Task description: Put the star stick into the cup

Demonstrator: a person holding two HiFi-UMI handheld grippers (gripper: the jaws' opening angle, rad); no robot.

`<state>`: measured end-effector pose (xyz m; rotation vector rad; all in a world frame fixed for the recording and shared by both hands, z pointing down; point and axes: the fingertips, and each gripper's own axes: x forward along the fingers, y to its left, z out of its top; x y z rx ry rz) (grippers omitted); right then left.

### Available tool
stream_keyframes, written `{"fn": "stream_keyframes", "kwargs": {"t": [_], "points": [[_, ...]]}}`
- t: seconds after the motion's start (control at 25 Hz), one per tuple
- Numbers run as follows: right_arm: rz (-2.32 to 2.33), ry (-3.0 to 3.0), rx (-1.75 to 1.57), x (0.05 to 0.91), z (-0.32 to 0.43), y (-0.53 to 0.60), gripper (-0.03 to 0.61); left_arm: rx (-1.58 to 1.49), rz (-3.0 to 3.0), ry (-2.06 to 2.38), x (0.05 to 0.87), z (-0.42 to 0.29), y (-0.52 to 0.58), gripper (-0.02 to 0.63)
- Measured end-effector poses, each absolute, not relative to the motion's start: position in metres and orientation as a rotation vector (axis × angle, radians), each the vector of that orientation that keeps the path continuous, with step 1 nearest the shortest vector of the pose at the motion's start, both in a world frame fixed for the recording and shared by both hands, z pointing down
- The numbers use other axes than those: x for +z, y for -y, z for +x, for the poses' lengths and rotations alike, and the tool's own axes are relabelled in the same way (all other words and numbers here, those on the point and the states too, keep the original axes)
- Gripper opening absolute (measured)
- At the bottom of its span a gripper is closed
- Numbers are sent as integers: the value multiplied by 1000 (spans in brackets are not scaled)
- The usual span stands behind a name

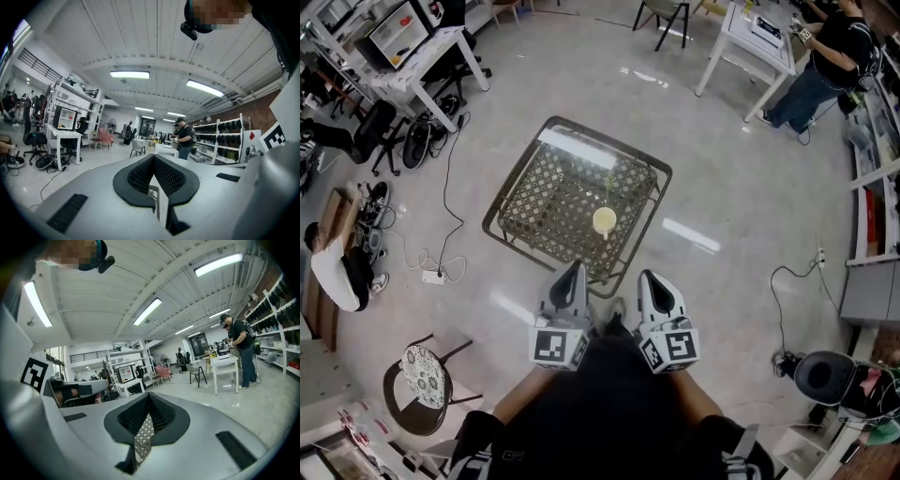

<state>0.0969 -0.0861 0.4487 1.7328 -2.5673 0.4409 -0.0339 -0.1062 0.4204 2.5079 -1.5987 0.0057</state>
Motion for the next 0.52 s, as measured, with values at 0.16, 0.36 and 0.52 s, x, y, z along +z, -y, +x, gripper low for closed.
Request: {"fn": "stream_keyframes", "kwargs": {"t": [0.16,0.36,0.52], "points": [[1729,2572,440,450,98,87,11,-28,2499,1601,418,-32,107,15],[1730,2573,445,451,103,92,11,8,2494,1622,423,-31,110,15],[1728,2575,444,452,106,95,11,4,2495,1615,426,-27,112,15]]}}
